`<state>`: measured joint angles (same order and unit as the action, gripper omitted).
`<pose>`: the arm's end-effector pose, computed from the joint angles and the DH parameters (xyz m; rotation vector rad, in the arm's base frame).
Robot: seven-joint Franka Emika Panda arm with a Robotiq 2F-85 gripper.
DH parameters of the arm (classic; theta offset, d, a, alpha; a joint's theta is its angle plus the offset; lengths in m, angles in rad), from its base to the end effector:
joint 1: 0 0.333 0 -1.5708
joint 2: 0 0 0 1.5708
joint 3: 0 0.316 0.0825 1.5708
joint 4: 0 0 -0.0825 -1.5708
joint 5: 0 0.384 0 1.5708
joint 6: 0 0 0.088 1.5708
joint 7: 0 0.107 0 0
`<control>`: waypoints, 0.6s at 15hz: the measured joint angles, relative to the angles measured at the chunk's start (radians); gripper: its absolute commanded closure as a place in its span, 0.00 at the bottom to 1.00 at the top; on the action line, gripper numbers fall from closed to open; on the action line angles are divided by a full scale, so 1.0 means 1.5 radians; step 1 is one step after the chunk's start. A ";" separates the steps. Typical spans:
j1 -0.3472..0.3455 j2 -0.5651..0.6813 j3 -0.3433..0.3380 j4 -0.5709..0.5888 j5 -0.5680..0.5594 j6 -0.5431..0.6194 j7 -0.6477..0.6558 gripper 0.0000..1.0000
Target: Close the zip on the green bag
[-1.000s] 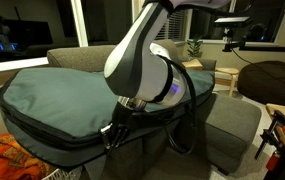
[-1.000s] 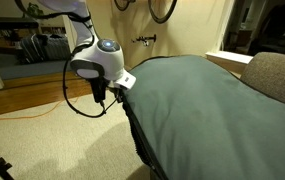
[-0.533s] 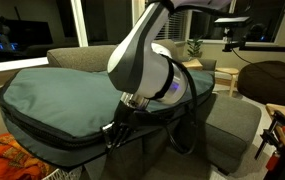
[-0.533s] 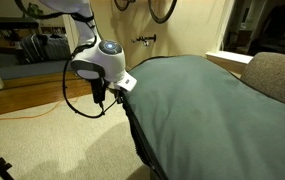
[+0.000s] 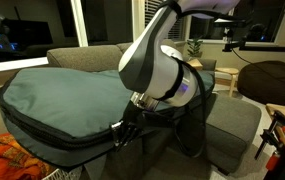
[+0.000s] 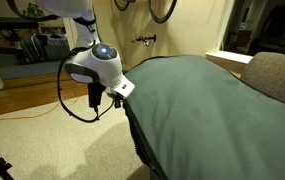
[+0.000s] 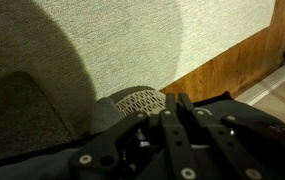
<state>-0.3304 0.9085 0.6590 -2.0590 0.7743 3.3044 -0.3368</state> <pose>0.5593 0.1201 0.0812 -2.5770 0.5824 -0.3689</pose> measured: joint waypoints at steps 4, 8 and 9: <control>-0.070 0.024 0.053 -0.049 -0.003 0.078 -0.006 0.93; -0.096 0.028 0.064 -0.073 -0.008 0.103 -0.005 0.93; -0.096 0.028 0.063 -0.073 -0.009 0.103 -0.004 0.93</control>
<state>-0.4741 0.9503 0.7540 -2.1690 0.7616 3.4586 -0.3430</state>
